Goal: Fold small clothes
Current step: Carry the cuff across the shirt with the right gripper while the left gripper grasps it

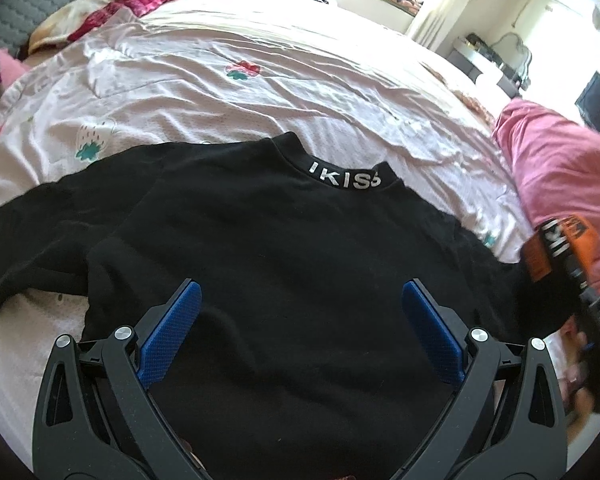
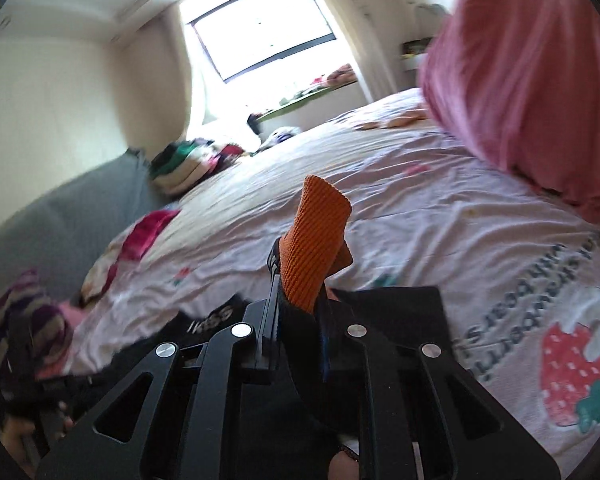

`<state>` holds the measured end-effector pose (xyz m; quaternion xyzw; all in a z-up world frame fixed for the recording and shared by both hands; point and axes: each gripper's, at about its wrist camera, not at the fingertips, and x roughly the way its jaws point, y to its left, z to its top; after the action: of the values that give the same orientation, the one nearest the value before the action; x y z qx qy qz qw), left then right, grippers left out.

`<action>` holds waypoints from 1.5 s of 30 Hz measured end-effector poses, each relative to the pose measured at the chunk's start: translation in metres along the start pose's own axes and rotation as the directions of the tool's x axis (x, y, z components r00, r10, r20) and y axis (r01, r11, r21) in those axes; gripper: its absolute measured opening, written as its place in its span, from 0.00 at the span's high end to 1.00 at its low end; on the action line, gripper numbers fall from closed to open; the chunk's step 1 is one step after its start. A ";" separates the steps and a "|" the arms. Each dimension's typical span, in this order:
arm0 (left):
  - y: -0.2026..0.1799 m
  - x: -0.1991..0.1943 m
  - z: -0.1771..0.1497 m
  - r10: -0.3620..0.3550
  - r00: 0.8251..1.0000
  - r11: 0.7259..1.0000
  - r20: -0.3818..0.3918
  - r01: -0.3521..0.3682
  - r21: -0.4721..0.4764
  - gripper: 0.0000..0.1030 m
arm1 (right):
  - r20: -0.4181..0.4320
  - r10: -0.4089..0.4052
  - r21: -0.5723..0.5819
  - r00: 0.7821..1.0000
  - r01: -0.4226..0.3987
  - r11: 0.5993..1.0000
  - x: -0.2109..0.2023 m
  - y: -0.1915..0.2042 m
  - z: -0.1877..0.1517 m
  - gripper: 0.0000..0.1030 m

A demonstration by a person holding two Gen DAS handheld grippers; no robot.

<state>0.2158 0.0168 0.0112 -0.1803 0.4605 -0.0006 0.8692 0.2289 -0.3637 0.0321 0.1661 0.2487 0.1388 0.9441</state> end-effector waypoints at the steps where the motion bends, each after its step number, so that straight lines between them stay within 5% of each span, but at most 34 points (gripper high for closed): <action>1: 0.003 -0.002 0.000 -0.017 1.000 1.000 -0.001 0.017 -0.012 0.08 | -0.008 0.008 -0.015 1.000 -0.009 1.000 0.002 0.008 -0.003 0.87; 18: 0.003 0.011 -0.012 -0.179 0.983 0.982 -0.049 0.175 -0.066 0.10 | -0.183 0.081 -0.080 0.980 -0.097 0.992 0.051 0.045 -0.043 0.78; 21: -0.002 0.021 -0.017 -0.213 0.974 0.975 -0.073 0.207 -0.081 0.18 | -0.206 0.107 -0.047 0.973 -0.119 0.992 0.051 0.041 -0.041 0.73; 23: -0.008 0.027 -0.021 -0.219 0.972 0.974 -0.089 0.213 -0.071 0.24 | -0.200 0.129 -0.015 0.971 -0.135 0.991 0.047 0.036 -0.036 0.62; 30: -0.044 0.060 -0.041 -0.299 0.932 0.954 -0.203 0.294 -0.056 0.57 | -0.191 0.081 0.009 0.978 -0.081 0.997 0.039 0.021 -0.026 0.57; 35: -0.066 0.083 -0.051 -0.330 0.906 0.944 -0.265 0.321 -0.076 0.59 | -0.187 0.052 0.013 0.981 -0.050 0.999 0.034 0.013 -0.023 0.57; 38: -0.074 0.092 -0.052 -0.308 0.917 0.951 -0.254 0.298 -0.076 0.66 | -0.178 0.046 0.034 0.983 -0.040 0.999 0.030 0.007 -0.019 0.57; 40: -0.079 0.095 -0.049 -0.287 0.928 0.958 -0.238 0.278 -0.075 0.87 | -0.172 0.038 0.049 0.984 -0.030 0.998 0.027 0.000 -0.016 0.57; 45: -0.089 0.082 -0.036 -0.311 0.930 0.949 -0.197 0.316 -0.007 0.95 | -0.153 0.005 0.069 0.988 0.006 0.998 0.020 -0.017 -0.008 0.57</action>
<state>0.2484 -0.0918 -0.0446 -0.2397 0.5090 -0.1630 0.8105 0.2447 -0.3702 0.0109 0.1875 0.3252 0.1422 0.9159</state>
